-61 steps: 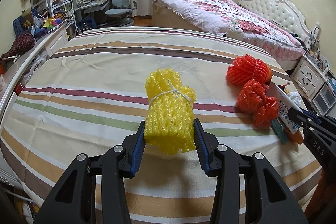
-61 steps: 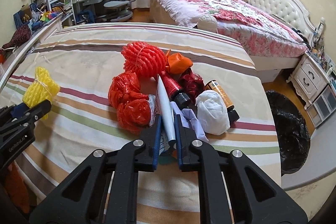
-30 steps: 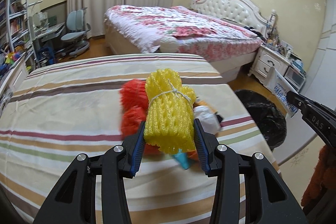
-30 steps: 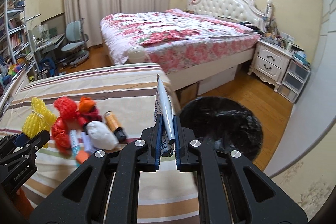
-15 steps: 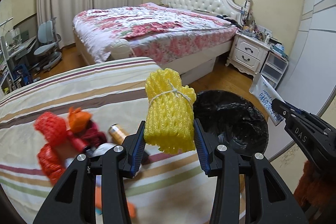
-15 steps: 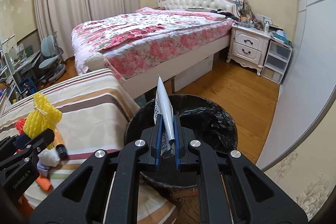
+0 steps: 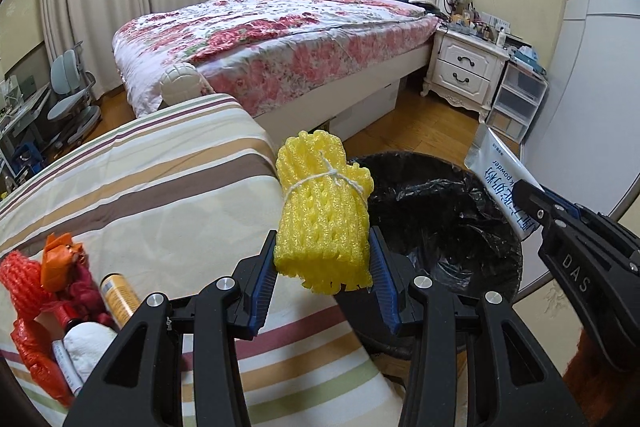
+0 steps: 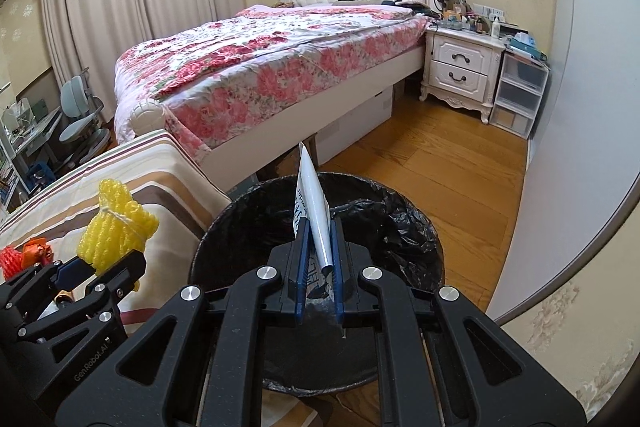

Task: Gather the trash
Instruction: 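Carry the yellow bundle and white tube in both tools over the black bin, then open the left tool over the bin while the right tool releases the tube, then move both tools back to the pile, toward the red net bag and white bundle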

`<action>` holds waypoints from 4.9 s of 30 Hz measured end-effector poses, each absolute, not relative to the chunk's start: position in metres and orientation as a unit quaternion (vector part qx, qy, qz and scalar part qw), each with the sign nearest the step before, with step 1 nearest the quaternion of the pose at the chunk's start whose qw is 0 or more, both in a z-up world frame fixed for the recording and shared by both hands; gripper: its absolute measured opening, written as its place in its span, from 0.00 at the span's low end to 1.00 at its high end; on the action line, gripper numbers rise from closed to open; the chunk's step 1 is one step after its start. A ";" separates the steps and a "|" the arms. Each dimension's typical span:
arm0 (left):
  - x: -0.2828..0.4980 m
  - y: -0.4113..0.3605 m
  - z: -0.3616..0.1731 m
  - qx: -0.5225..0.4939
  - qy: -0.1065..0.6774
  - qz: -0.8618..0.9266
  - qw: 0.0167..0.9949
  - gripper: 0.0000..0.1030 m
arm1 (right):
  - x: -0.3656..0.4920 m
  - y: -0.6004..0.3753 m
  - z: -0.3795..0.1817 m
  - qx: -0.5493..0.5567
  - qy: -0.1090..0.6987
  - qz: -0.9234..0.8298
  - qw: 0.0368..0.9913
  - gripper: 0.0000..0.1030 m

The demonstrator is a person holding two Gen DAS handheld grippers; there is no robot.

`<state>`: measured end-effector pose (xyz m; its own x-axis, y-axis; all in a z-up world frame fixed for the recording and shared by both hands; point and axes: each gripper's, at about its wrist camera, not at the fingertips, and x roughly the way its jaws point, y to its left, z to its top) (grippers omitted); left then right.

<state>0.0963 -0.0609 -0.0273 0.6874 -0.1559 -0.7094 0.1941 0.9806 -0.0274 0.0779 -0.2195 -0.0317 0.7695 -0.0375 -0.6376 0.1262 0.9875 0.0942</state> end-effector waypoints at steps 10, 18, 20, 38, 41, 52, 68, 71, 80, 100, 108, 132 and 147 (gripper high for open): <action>0.112 -0.085 -0.033 0.043 0.392 -0.095 0.914 0.43 | 0.087 -0.235 -0.044 0.081 0.350 -0.050 0.932 0.10; 0.115 -0.092 -0.037 0.051 0.392 -0.093 0.914 0.43 | 0.090 -0.243 -0.047 0.087 0.353 -0.052 0.930 0.10; 0.115 -0.092 -0.036 0.050 0.392 -0.093 0.914 0.44 | 0.090 -0.245 -0.048 0.087 0.353 -0.054 0.930 0.11; 0.110 -0.081 -0.031 0.045 0.382 -0.064 0.921 0.73 | 0.079 -0.251 -0.038 0.088 0.338 -0.080 0.934 0.45; 0.104 -0.075 -0.026 0.041 0.382 -0.062 0.921 0.73 | 0.075 -0.249 -0.035 0.088 0.337 -0.079 0.934 0.46; 0.074 -0.039 -0.009 0.026 0.379 -0.055 0.923 0.74 | 0.052 -0.218 -0.029 0.075 0.343 -0.058 0.934 0.52; 0.014 0.042 0.001 0.007 0.375 0.005 0.927 0.74 | 0.015 -0.152 -0.030 0.057 0.359 0.005 0.932 0.53; 0.006 0.060 -0.002 0.000 0.376 0.026 0.926 0.74 | 0.010 -0.137 -0.031 0.049 0.363 0.020 0.930 0.53; -0.009 0.112 -0.014 -0.024 0.387 0.080 0.918 0.74 | 0.000 -0.097 -0.033 0.027 0.370 0.060 0.927 0.54; 0.000 0.148 -0.031 -0.077 0.411 0.091 0.904 0.77 | 0.006 -0.063 -0.040 0.012 0.385 0.087 0.919 0.54; 0.008 0.147 -0.026 -0.073 0.400 0.100 0.908 0.78 | 0.009 -0.063 -0.044 0.013 0.390 0.089 0.916 0.54; -0.003 0.166 -0.043 -0.065 0.424 0.077 0.900 0.41 | 0.002 -0.039 -0.033 -0.002 0.382 0.117 0.917 0.54; -0.023 0.189 -0.031 -0.069 0.401 0.086 0.909 0.32 | 0.012 0.010 -0.022 -0.033 0.372 0.164 0.913 0.54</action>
